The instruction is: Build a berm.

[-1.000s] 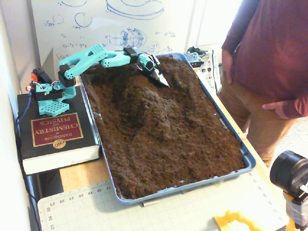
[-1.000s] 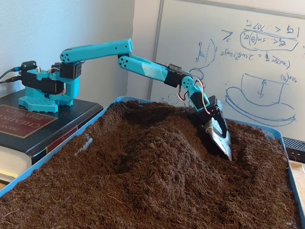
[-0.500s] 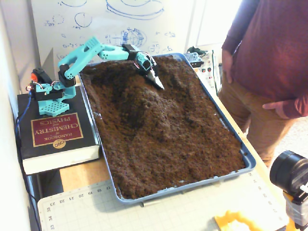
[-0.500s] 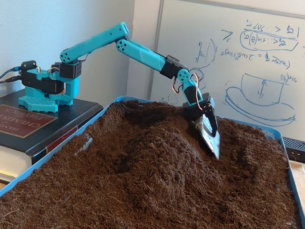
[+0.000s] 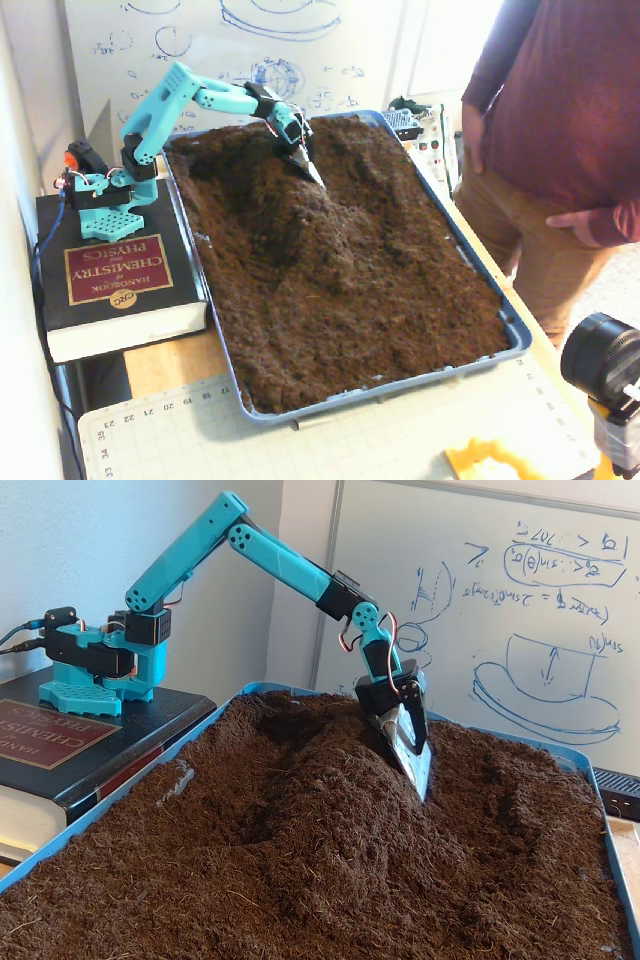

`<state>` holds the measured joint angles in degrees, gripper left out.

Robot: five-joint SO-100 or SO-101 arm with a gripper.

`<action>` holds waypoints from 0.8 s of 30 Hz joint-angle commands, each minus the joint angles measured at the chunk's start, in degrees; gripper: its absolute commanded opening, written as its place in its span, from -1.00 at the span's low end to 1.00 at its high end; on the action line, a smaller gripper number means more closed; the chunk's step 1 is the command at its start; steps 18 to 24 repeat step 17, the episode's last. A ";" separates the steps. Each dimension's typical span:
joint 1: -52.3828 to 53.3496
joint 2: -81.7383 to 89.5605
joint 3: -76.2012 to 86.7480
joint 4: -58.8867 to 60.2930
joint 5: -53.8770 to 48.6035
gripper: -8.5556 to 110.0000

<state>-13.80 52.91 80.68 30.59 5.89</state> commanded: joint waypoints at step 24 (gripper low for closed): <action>17.58 2.64 -33.49 -4.66 -4.92 -0.85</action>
